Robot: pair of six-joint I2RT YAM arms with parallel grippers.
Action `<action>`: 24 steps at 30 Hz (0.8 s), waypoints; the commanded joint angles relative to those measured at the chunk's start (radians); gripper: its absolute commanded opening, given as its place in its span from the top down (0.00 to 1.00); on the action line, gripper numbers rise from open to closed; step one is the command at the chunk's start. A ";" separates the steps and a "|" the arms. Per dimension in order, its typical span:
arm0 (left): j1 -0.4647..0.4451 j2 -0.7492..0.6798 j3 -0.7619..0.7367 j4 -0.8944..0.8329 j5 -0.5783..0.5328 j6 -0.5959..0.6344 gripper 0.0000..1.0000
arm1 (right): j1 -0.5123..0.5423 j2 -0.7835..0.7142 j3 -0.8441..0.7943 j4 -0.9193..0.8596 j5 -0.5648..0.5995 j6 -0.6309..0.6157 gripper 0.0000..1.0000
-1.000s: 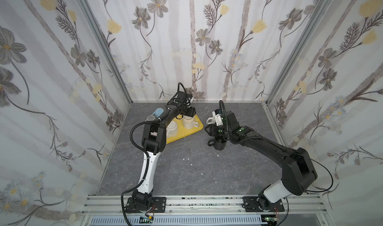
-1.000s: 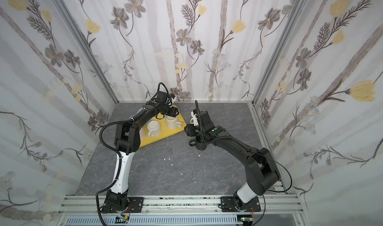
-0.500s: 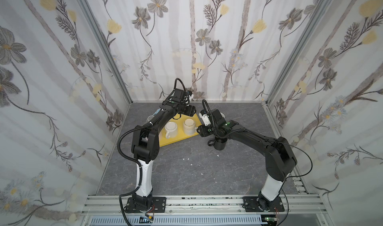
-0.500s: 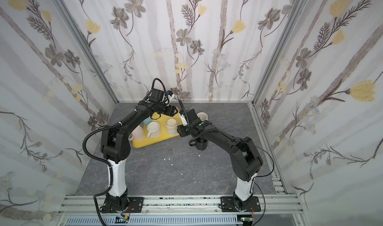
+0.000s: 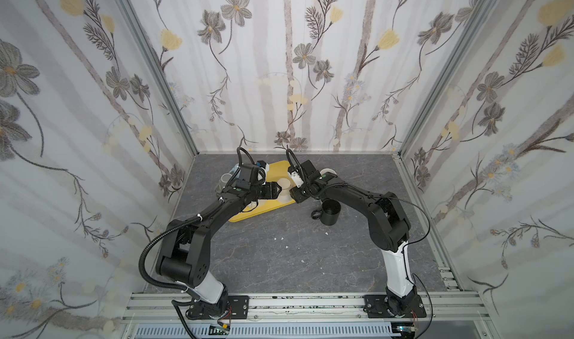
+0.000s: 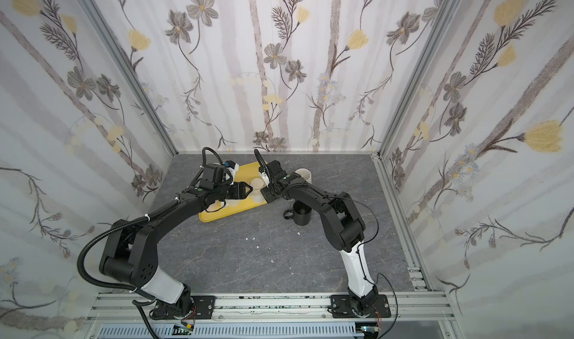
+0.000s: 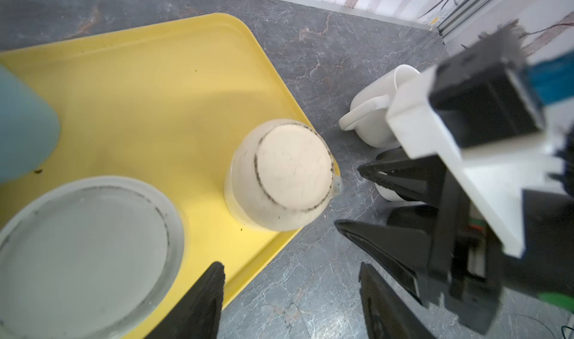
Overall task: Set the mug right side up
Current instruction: 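Reach the right gripper to the upside-down speckled cream mug on the tray while left approaches, then grasp the speckled cream mug's handle with the right gripper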
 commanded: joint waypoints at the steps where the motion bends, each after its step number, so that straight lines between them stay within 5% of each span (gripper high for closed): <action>1: 0.001 -0.061 -0.079 0.123 -0.004 -0.079 0.33 | 0.000 0.049 0.063 -0.042 0.060 -0.053 0.38; 12: 0.003 -0.109 -0.108 0.105 -0.034 -0.073 0.33 | 0.031 0.165 0.182 -0.085 0.049 -0.117 0.49; 24: 0.014 -0.109 -0.112 0.094 -0.050 -0.071 0.33 | 0.073 0.159 0.200 -0.043 0.130 -0.172 0.98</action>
